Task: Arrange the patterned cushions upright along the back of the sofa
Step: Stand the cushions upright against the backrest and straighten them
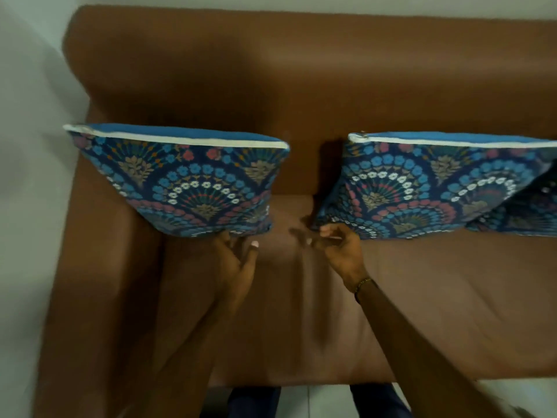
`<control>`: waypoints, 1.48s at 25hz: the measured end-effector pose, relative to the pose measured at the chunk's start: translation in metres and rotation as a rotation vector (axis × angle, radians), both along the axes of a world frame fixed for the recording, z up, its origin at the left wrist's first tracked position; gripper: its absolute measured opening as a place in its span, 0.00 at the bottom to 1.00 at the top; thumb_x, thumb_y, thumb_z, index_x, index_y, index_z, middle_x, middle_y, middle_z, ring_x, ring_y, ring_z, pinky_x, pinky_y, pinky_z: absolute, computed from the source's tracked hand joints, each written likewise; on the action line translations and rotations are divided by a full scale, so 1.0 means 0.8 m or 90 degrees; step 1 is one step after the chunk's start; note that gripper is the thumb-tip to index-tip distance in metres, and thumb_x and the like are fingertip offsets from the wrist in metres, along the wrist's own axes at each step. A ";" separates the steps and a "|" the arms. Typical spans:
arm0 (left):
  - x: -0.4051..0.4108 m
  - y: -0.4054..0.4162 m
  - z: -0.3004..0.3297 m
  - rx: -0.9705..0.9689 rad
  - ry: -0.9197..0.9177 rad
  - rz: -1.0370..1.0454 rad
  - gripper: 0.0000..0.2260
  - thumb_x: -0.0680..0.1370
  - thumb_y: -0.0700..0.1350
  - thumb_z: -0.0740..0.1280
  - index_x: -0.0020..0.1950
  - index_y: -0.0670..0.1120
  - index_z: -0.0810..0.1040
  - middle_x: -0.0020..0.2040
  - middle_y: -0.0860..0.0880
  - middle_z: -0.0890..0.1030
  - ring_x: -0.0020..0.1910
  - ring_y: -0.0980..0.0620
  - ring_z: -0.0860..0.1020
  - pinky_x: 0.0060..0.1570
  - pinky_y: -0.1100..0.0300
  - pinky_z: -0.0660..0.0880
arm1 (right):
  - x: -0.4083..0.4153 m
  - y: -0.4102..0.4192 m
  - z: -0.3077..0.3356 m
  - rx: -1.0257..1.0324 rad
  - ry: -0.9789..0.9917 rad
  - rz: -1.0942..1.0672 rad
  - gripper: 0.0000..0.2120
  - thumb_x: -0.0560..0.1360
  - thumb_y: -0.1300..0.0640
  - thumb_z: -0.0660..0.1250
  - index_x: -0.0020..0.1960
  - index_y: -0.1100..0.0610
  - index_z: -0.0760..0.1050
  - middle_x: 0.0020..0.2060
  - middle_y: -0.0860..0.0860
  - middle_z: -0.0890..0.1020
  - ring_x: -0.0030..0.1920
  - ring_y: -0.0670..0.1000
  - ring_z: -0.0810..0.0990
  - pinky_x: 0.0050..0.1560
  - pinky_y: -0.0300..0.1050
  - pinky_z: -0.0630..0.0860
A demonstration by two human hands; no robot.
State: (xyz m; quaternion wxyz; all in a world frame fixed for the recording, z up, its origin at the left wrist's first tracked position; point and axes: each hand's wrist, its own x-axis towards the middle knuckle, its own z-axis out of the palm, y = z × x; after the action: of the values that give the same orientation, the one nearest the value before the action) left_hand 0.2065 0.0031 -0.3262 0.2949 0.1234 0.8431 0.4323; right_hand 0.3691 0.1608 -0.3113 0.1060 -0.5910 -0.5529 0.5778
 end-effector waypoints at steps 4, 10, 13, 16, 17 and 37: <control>0.098 0.096 0.010 0.042 -0.038 -0.115 0.36 0.73 0.38 0.79 0.77 0.44 0.65 0.67 0.51 0.74 0.63 0.62 0.77 0.69 0.60 0.73 | 0.158 0.069 0.001 0.035 -0.016 -0.194 0.15 0.71 0.78 0.72 0.40 0.62 0.73 0.33 0.52 0.77 0.31 0.37 0.79 0.40 0.41 0.81; 0.150 0.220 0.053 0.088 -0.044 -0.186 0.59 0.66 0.46 0.85 0.84 0.53 0.48 0.82 0.49 0.63 0.78 0.50 0.65 0.76 0.48 0.69 | 0.281 0.220 0.052 0.016 -0.019 -0.170 0.50 0.67 0.63 0.83 0.79 0.51 0.57 0.73 0.54 0.70 0.68 0.55 0.72 0.66 0.59 0.76; 0.172 0.252 0.063 0.078 -0.030 -0.162 0.54 0.69 0.38 0.82 0.84 0.46 0.49 0.74 0.53 0.65 0.73 0.55 0.65 0.71 0.66 0.68 | 0.274 0.263 0.069 -0.025 0.071 -0.078 0.55 0.64 0.70 0.83 0.79 0.50 0.54 0.69 0.52 0.74 0.66 0.54 0.75 0.53 0.54 0.81; 0.193 0.264 0.056 0.066 -0.011 -0.141 0.44 0.73 0.38 0.80 0.82 0.41 0.58 0.69 0.52 0.68 0.72 0.49 0.69 0.53 0.84 0.67 | 0.268 0.277 0.074 -0.018 0.079 -0.058 0.49 0.64 0.72 0.82 0.75 0.50 0.60 0.59 0.49 0.77 0.63 0.56 0.78 0.44 0.49 0.83; 0.196 0.263 0.050 0.053 -0.009 -0.141 0.41 0.73 0.39 0.79 0.81 0.41 0.61 0.70 0.52 0.69 0.71 0.50 0.70 0.53 0.83 0.67 | 0.271 0.277 0.070 -0.015 0.087 -0.072 0.49 0.63 0.72 0.82 0.74 0.50 0.61 0.58 0.48 0.78 0.64 0.56 0.79 0.47 0.53 0.84; 0.476 0.393 0.056 0.037 -0.038 -0.341 0.24 0.79 0.50 0.71 0.74 0.46 0.73 0.68 0.44 0.79 0.65 0.45 0.79 0.65 0.43 0.77 | 0.492 0.349 0.047 0.047 -0.014 -0.320 0.21 0.70 0.64 0.80 0.52 0.55 0.69 0.44 0.52 0.78 0.48 0.55 0.80 0.52 0.47 0.84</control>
State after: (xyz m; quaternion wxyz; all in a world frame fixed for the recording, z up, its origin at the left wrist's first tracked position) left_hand 0.5873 0.3178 -0.2812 0.4200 0.3380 0.7584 0.3664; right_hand 0.7630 0.4400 -0.2734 0.2615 -0.7119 -0.4105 0.5063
